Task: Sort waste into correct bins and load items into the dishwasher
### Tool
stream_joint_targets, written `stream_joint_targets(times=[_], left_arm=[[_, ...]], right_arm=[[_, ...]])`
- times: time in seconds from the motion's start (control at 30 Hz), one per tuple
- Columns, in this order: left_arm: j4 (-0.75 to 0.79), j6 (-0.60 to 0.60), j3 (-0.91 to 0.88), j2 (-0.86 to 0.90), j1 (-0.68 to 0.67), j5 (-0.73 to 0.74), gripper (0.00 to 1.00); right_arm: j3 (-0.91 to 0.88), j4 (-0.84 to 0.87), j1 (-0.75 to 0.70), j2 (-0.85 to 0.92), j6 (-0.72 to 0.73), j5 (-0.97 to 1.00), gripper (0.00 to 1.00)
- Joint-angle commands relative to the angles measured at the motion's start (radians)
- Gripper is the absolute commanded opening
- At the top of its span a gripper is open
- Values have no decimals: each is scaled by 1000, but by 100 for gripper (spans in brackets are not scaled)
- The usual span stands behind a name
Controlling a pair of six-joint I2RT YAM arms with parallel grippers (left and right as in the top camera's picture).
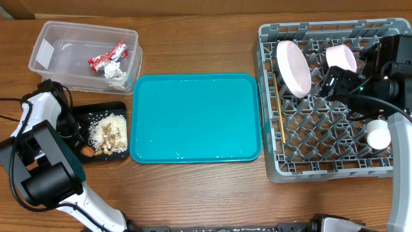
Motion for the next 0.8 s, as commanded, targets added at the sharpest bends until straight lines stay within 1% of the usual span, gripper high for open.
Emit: stream_joint_targets(times=[0.0,0.03,0.07,0.1,0.27,0.4,0.43,0.5,0.57,0.63,0.7,0.77], left_arm=[[-10,57,8,0,5,-13,44],[-15,68,10,-1,5,-10,57],[-24,69,14,-4,5,-10,63],[-33,69,18,-5,5,-10,65],[-120,74,95,-29,1,41,67],[-165,223,190,-76,-34,147,68],[-173,234,210,-92,-49,153,70],[-177,295,248,-130,-92,203,73],[-171,406,278,-167,-149,291,77],[-179,518,306,-196,-218,359,87],[-208,581,325,-213,-290,377,100],[-257,618,335,-220,-366,376,100]], right_arm=[[4,2,-3,0,-4,4,99],[4,2,-3,0,-4,4,99],[4,2,-3,0,-4,4,99],[4,2,-3,0,-4,4,99],[4,2,-3,0,-4,4,99],[4,16,-3,0,-3,3,100],[4,24,-3,0,-3,2,100],[4,51,-2,0,-4,-5,100],[4,92,-2,0,-5,-20,100],[4,134,1,2,-13,-53,100],[4,163,14,11,-54,-107,100],[4,166,33,26,-72,-124,100]])
